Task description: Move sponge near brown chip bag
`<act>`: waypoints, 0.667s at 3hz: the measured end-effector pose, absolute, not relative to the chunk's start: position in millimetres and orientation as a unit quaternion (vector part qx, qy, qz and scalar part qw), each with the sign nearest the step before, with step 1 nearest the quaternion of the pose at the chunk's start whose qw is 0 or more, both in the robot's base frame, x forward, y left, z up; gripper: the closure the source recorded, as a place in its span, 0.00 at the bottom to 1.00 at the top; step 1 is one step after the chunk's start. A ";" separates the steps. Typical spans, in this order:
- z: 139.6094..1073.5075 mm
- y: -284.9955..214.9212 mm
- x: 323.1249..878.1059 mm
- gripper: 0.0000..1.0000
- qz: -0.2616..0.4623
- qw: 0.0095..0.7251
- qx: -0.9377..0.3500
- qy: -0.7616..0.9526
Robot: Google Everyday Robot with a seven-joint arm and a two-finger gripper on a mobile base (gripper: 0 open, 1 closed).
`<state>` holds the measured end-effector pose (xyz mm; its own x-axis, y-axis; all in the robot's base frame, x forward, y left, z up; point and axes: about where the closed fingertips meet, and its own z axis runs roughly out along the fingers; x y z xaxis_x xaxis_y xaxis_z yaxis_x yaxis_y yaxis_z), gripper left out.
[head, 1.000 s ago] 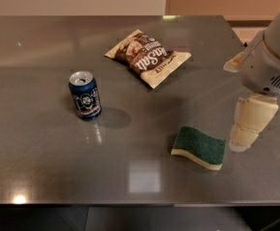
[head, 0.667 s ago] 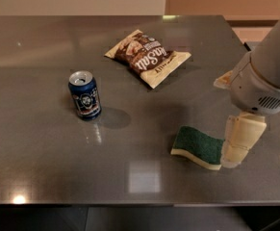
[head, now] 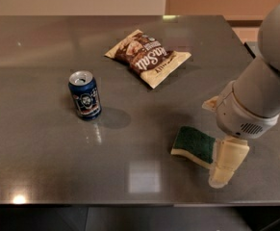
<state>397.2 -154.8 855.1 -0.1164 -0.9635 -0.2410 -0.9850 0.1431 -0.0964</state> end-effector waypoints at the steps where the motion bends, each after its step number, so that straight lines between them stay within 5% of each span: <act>1: 838.9 -149.7 396.7 0.00 0.051 0.116 -0.652 0.747; 2: 828.6 -148.1 400.0 0.18 0.055 0.108 -0.650 0.751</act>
Offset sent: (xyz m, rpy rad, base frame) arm 0.0083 0.0079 -0.0412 -0.0038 0.0677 -0.0151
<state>400.0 -148.1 828.6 -0.1326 -0.9633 -0.2336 -0.9870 0.1499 -0.0577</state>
